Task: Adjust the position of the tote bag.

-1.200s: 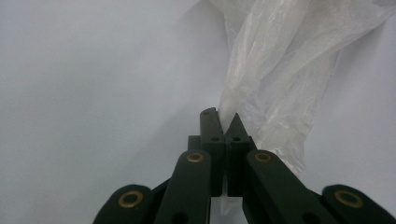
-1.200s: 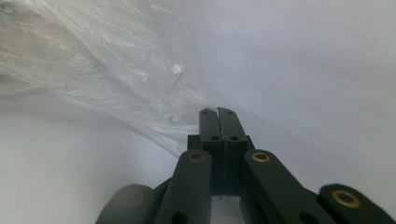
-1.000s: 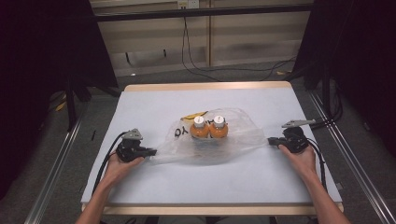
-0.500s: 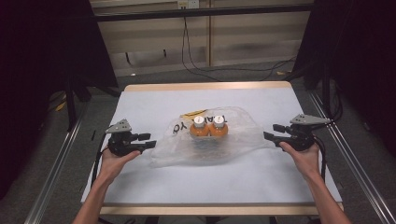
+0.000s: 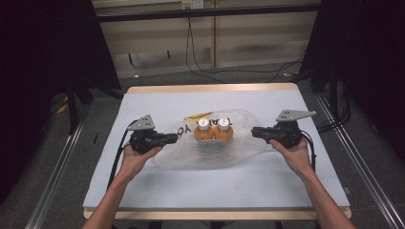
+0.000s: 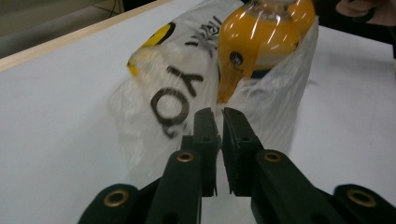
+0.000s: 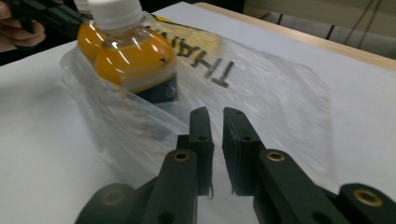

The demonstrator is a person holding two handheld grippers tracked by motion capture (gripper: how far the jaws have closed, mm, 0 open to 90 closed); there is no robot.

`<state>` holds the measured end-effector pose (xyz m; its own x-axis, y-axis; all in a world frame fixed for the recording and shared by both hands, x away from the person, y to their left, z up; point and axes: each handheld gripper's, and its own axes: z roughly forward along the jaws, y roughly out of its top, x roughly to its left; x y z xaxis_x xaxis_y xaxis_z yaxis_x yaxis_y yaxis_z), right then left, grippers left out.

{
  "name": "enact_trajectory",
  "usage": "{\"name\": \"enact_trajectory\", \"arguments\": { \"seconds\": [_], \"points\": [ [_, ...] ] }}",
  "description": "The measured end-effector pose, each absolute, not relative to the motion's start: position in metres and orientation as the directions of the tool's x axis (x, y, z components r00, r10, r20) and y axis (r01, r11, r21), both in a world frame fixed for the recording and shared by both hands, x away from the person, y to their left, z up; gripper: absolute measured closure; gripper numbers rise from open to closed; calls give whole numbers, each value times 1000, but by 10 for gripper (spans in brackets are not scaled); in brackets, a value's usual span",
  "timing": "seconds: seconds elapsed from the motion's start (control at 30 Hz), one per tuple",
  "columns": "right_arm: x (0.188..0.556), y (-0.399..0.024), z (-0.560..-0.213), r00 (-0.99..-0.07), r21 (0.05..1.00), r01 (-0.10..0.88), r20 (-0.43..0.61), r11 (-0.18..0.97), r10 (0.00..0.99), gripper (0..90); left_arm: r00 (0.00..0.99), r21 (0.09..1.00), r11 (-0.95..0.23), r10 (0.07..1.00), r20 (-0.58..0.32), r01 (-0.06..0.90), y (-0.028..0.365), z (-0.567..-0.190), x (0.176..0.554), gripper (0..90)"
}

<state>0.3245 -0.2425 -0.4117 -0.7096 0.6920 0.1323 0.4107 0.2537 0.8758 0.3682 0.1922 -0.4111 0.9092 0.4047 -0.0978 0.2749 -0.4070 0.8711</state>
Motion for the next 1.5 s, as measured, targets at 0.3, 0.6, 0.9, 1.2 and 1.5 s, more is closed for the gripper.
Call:
{"name": "enact_trajectory", "arguments": {
  "seconds": [0.3,0.6,0.9,1.2,1.5],
  "points": [
    [349,-208,-404,-766,869,392,126,303,630,900,926,876,-412,365,-95,252,157,-405,378,881],
    [360,-191,-422,-770,845,420,140,329,622,900,925,846,-458,366,-100,272,150,-421,380,894],
    [363,-181,-443,-776,786,459,128,413,618,900,929,790,-547,362,-74,276,139,-441,381,900],
    [372,-176,-458,-773,757,479,124,445,622,900,917,756,-584,395,-53,295,130,-455,388,900],
    [382,-169,-479,-764,705,513,116,490,634,900,917,702,-647,397,-25,299,124,-466,391,894]
  ]
}}
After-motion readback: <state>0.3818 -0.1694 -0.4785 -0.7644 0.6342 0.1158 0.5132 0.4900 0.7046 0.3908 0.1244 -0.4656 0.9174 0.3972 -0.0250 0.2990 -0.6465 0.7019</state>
